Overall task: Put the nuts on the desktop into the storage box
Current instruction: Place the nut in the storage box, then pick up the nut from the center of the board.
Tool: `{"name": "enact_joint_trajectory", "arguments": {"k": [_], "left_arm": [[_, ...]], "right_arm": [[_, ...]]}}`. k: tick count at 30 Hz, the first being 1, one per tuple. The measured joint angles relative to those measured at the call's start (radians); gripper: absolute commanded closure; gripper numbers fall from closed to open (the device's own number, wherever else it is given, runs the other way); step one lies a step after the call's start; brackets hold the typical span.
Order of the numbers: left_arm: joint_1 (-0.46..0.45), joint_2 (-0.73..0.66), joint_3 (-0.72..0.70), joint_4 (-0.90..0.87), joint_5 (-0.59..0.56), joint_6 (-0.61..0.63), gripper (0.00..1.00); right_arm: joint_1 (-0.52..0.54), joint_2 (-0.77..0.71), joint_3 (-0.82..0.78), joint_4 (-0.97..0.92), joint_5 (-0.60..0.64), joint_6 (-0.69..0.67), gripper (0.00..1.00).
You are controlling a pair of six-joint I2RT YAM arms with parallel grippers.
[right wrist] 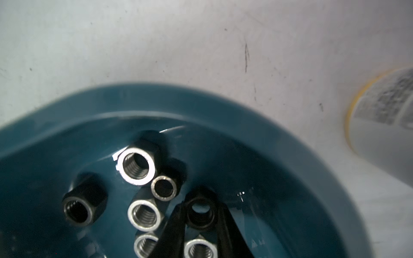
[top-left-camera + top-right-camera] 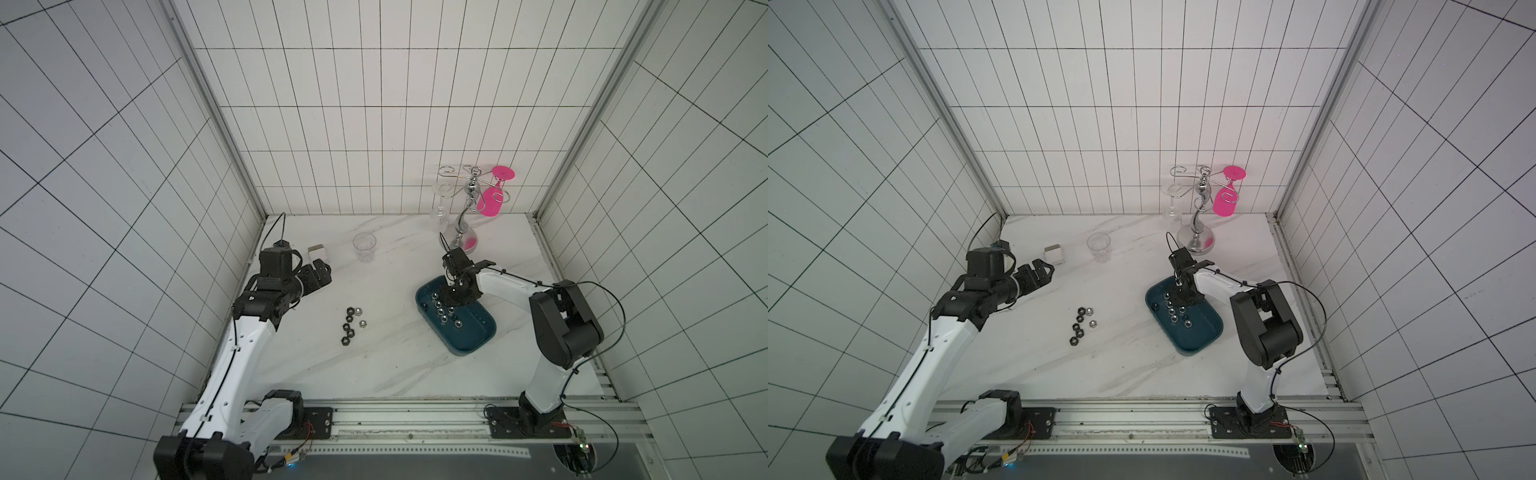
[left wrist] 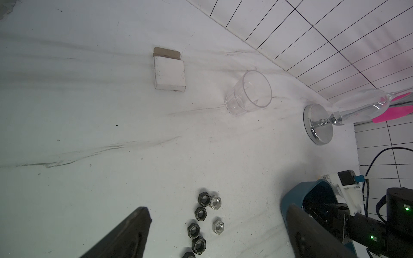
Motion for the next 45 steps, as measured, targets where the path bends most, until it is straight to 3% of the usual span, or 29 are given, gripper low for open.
{"name": "enact_joint_trajectory", "arguments": {"k": [5, 10, 15, 19, 23, 28, 36, 45], "left_arm": [[0.0, -0.001, 0.0, -0.002, -0.003, 0.0, 0.02], [0.0, -0.005, 0.0, -0.005, -0.01, 0.0, 0.02], [0.0, -0.014, 0.0, -0.017, -0.022, 0.007, 0.02], [0.0, -0.022, 0.0, -0.027, -0.031, 0.009, 0.01], [0.011, -0.035, 0.0, -0.029, -0.031, 0.008, 0.02], [0.046, -0.056, -0.007, -0.035, -0.026, 0.009, 0.01], [0.096, -0.089, -0.01, -0.074, -0.02, 0.04, 0.01], [0.13, -0.105, -0.01, -0.122, -0.017, 0.07, 0.01]], "right_arm": [[0.002, -0.016, -0.002, -0.003, 0.0, -0.003, 0.65], [0.04, -0.127, -0.001, -0.025, 0.012, -0.008, 0.63], [0.185, -0.232, 0.005, -0.018, 0.01, -0.019, 0.57], [0.329, -0.219, 0.023, 0.004, -0.001, -0.04, 0.55], [0.442, -0.145, 0.072, 0.026, -0.03, -0.064, 0.54], [0.51, -0.008, 0.149, 0.053, -0.052, -0.089, 0.51], [0.547, 0.197, 0.289, 0.06, -0.048, -0.123, 0.52], [0.57, 0.315, 0.406, 0.059, -0.023, -0.143, 0.53]]}}
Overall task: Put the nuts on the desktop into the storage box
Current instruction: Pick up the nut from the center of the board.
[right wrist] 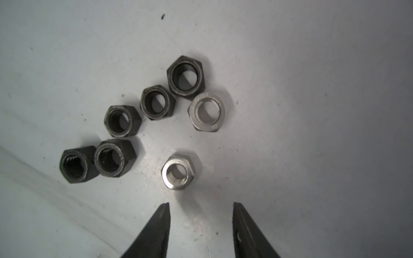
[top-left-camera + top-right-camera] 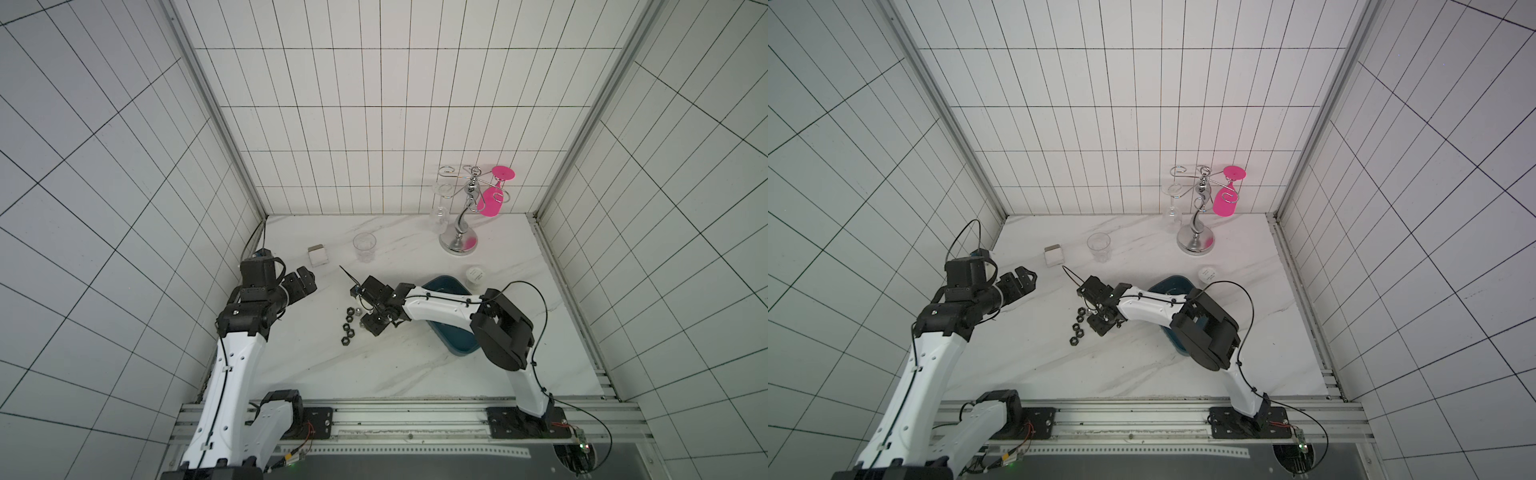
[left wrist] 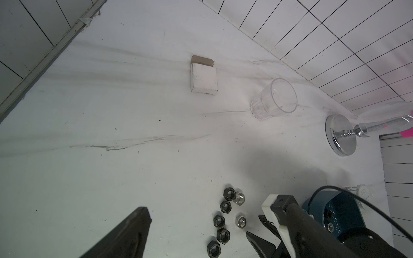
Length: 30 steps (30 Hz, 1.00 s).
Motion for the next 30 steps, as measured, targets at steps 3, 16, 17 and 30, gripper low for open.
{"name": "enact_joint_trajectory", "arguments": {"k": [3, 16, 17, 30], "left_arm": [[0.003, -0.01, 0.0, -0.01, 0.0, 0.006, 0.01], [0.011, -0.04, 0.0, -0.039, 0.0, 0.016, 0.02], [0.011, -0.041, 0.0, -0.04, 0.0, 0.017, 0.02], [0.013, -0.021, 0.0, -0.01, 0.065, -0.005, 0.02]], "right_arm": [[0.01, 0.028, 0.025, 0.0, 0.003, -0.003, 0.54], [0.027, 0.067, 0.078, -0.004, 0.037, -0.018, 0.87], [0.027, 0.066, 0.077, 0.001, 0.038, -0.013, 0.87], [-0.101, -0.358, -0.185, 0.098, 0.037, 0.085, 0.85]]}}
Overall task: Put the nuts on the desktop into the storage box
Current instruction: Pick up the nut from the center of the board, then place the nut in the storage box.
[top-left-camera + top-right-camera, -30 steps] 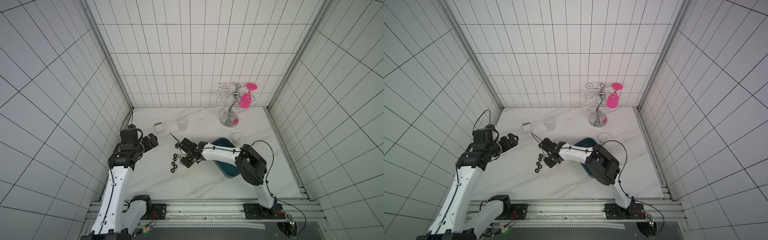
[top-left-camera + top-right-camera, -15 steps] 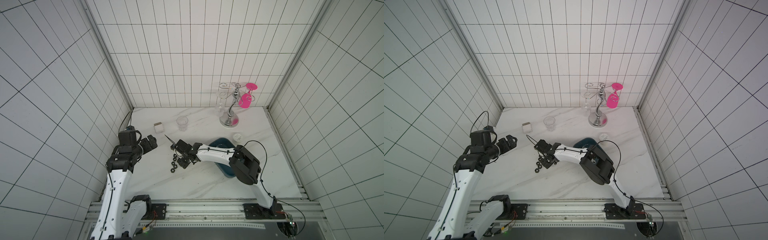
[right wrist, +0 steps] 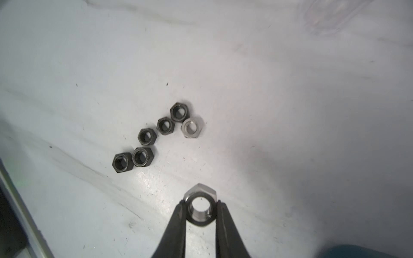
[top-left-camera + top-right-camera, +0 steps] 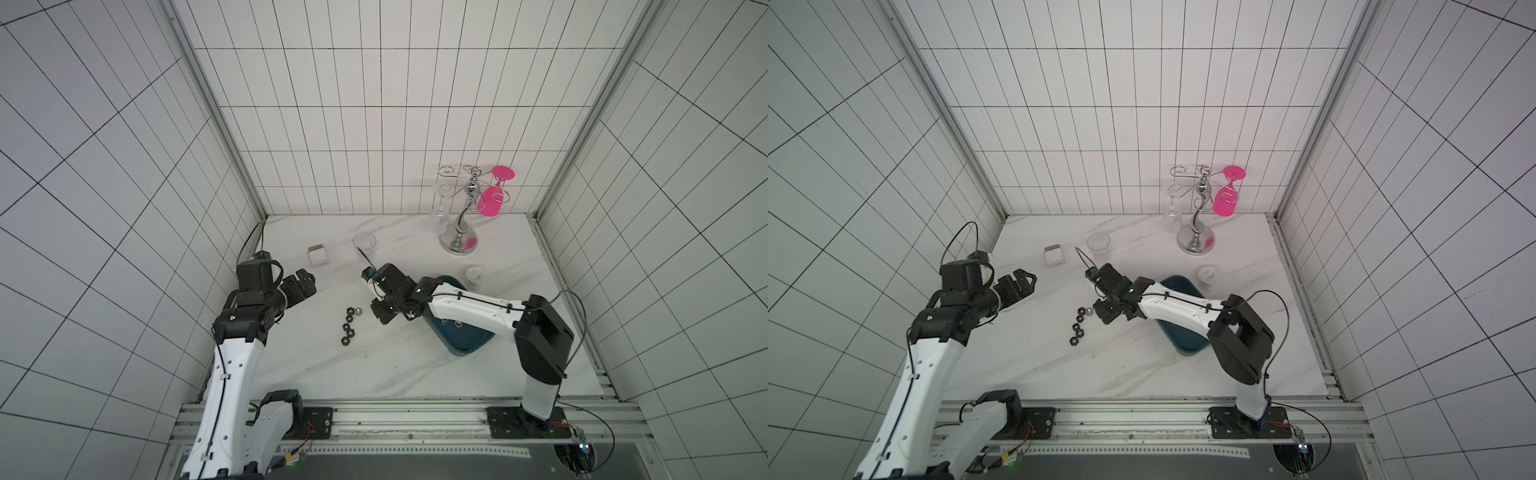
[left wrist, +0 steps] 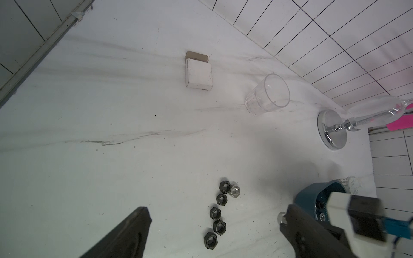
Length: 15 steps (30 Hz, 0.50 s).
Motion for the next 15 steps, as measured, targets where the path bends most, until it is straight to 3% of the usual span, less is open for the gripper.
{"name": "enact_joint_trajectory", "arguments": {"k": [7, 15], "left_arm": [[-0.029, 0.032, -0.029, 0.074, 0.045, -0.048, 0.02], [-0.109, 0.074, -0.033, 0.13, 0.04, -0.084, 0.02]], "right_arm": [[-0.21, -0.226, -0.205, -0.01, 0.045, 0.06, 0.84], [-0.404, -0.287, -0.415, -0.102, 0.053, 0.095, 0.82]]}}
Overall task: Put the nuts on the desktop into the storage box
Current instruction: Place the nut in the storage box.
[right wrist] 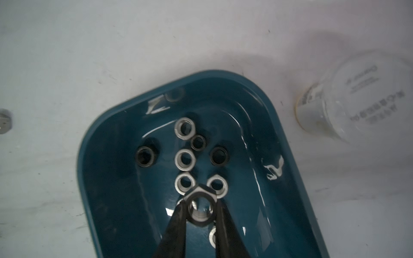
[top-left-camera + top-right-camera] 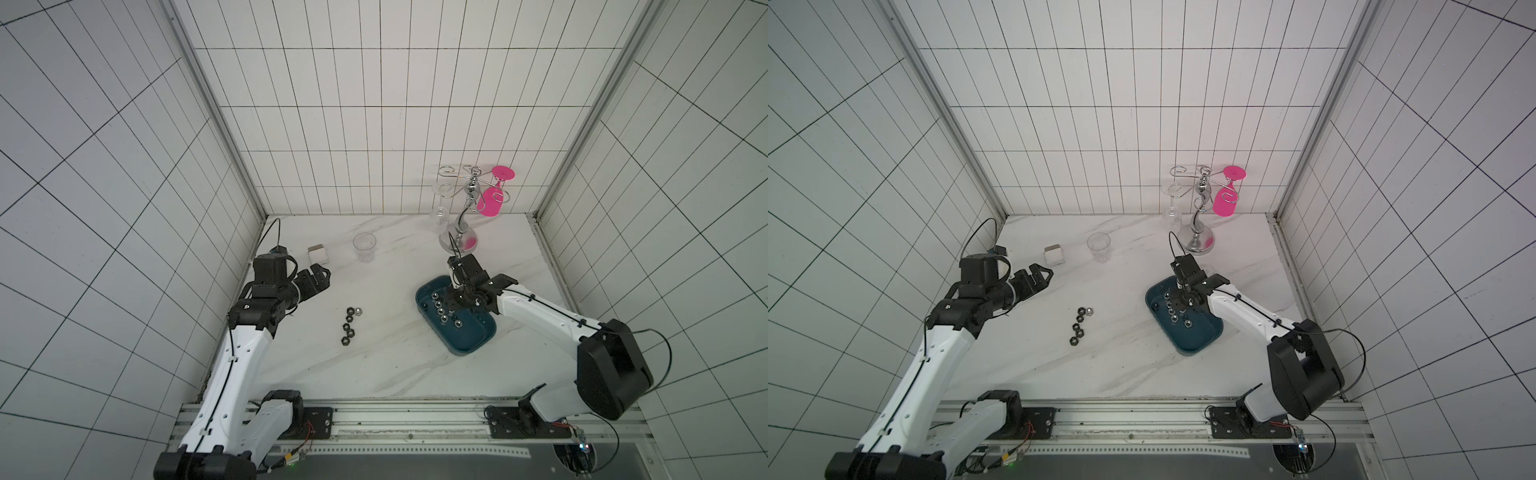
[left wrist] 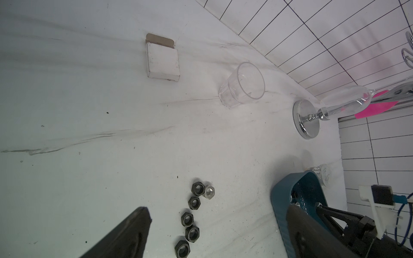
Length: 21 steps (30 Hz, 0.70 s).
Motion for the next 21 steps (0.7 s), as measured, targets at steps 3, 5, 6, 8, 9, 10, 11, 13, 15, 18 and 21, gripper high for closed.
{"name": "enact_joint_trajectory", "arguments": {"k": [3, 5, 6, 8, 9, 10, 11, 13, 15, 18, 21], "left_arm": [[-0.002, 0.004, 0.0, 0.005, -0.005, -0.002, 0.02], [-0.002, 0.004, 0.0, 0.005, -0.009, -0.003, 0.02], [-0.002, 0.004, 0.0, 0.005, -0.011, -0.003, 0.02], [-0.002, 0.004, 0.0, 0.005, -0.014, -0.003, 0.02], [-0.002, 0.004, 0.0, 0.005, -0.015, -0.003, 0.02], [-0.002, 0.004, 0.0, 0.005, -0.016, -0.003, 0.02], [-0.002, 0.004, 0.0, 0.005, -0.018, -0.002, 0.02], [-0.002, 0.004, 0.0, 0.005, -0.022, -0.002, 0.02], [-0.002, 0.005, 0.0, 0.004, -0.024, -0.002, 0.02], [-0.002, 0.008, 0.002, 0.003, -0.028, -0.001, 0.02], [-0.002, 0.015, 0.008, 0.003, -0.03, 0.0, 0.02]], "right_arm": [[-0.035, 0.01, -0.031, -0.008, -0.001, 0.003, 0.82], [-0.054, 0.029, -0.041, -0.005, -0.004, 0.006, 0.82], [-0.061, 0.04, -0.045, -0.004, -0.006, 0.007, 0.81], [-0.076, 0.062, -0.05, -0.002, -0.011, 0.009, 0.8], [-0.082, 0.074, -0.05, -0.001, -0.013, 0.009, 0.8], [-0.086, 0.085, -0.05, 0.003, -0.014, 0.009, 0.8], [-0.087, 0.097, -0.05, 0.006, -0.014, 0.009, 0.79], [-0.091, 0.114, -0.05, 0.009, -0.016, 0.008, 0.77], [-0.091, 0.12, -0.05, 0.012, -0.019, 0.008, 0.74], [-0.091, 0.12, -0.05, 0.016, -0.022, 0.005, 0.69], [-0.092, 0.12, -0.048, 0.013, -0.025, 0.0, 0.63]]}}
